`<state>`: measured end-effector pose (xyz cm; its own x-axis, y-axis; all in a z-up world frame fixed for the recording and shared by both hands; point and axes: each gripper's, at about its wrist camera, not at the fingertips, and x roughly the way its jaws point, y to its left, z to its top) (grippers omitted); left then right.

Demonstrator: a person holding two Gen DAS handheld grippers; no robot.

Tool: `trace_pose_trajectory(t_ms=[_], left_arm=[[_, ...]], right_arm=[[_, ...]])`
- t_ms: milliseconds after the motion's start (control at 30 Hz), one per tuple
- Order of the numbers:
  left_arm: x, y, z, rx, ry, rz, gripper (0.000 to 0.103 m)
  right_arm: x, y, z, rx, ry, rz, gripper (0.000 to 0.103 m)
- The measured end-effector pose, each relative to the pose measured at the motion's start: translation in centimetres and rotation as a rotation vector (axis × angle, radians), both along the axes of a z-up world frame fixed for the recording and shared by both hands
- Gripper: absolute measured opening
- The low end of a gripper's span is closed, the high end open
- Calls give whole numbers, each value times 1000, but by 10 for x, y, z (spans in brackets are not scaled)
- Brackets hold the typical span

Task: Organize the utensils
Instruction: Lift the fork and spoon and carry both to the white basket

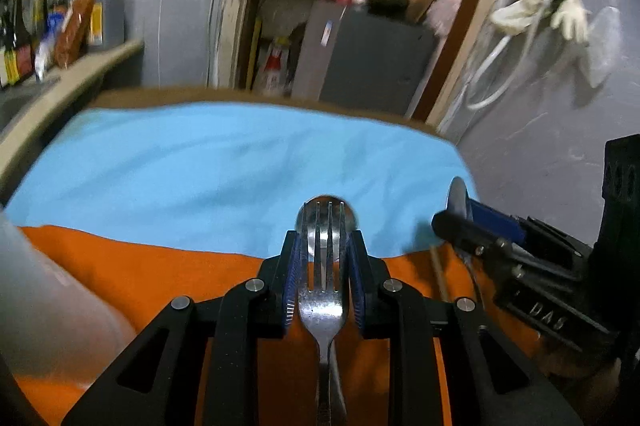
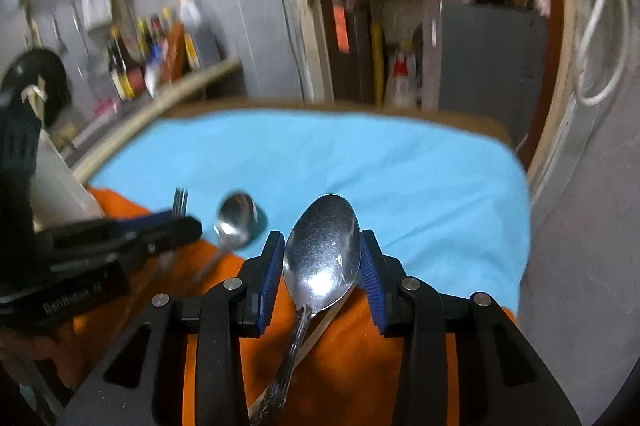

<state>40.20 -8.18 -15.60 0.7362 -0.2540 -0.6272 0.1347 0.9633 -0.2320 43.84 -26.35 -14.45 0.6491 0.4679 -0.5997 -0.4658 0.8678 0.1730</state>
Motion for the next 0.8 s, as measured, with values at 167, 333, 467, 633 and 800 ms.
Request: trace_pose_trajectory(t_ms=[167, 333, 467, 633, 800], left_arm=[[-30, -7, 14, 14, -131, -20, 19], [-44, -10, 30, -5, -214, -5, 19], [-50, -2, 46, -35, -257, 18, 19], [-68, 15, 76, -60, -317, 37, 19], [-81, 32, 101, -71, -355, 51, 19]], right_arm=[[-32, -10, 21, 73, -179, -4, 35], [-49, -12, 37, 133, -269, -44, 35], [-60, -12, 51, 193, -313, -69, 35], [-72, -3, 81, 252, -382, -77, 35], [-83, 18, 109, 271, -450, -65, 35]])
